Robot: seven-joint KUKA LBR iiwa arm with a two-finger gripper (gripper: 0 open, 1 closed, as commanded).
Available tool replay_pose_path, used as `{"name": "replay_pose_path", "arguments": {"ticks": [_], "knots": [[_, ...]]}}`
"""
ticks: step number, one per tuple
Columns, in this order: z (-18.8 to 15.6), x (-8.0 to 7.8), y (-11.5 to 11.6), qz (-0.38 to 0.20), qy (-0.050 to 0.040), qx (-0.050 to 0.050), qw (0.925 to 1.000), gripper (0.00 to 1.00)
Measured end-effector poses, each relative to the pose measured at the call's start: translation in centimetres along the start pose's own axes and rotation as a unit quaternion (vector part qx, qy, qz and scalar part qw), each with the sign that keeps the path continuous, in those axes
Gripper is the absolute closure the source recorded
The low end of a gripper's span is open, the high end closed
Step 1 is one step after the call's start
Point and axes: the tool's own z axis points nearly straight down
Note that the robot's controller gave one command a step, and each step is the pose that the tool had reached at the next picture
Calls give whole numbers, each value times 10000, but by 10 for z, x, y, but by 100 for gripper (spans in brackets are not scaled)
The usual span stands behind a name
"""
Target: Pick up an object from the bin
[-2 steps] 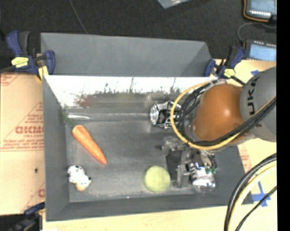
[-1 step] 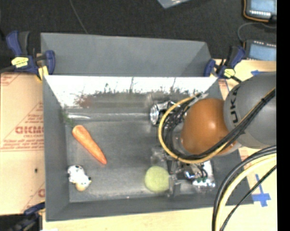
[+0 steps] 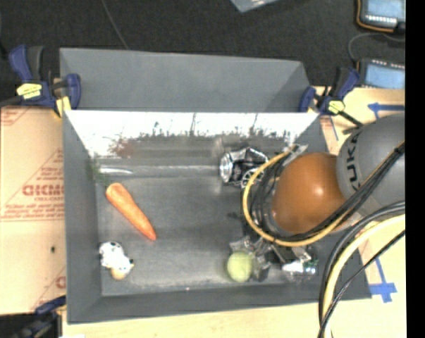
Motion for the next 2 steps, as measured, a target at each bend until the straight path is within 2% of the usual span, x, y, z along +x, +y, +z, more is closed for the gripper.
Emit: {"name": "replay_pose_path", "arguments": {"ticks": [1, 2], "knots": [[0, 0, 0, -2, 0, 0, 10000, 100], [-131, -3, 7, 283, -14, 6, 9996, 100]]}}
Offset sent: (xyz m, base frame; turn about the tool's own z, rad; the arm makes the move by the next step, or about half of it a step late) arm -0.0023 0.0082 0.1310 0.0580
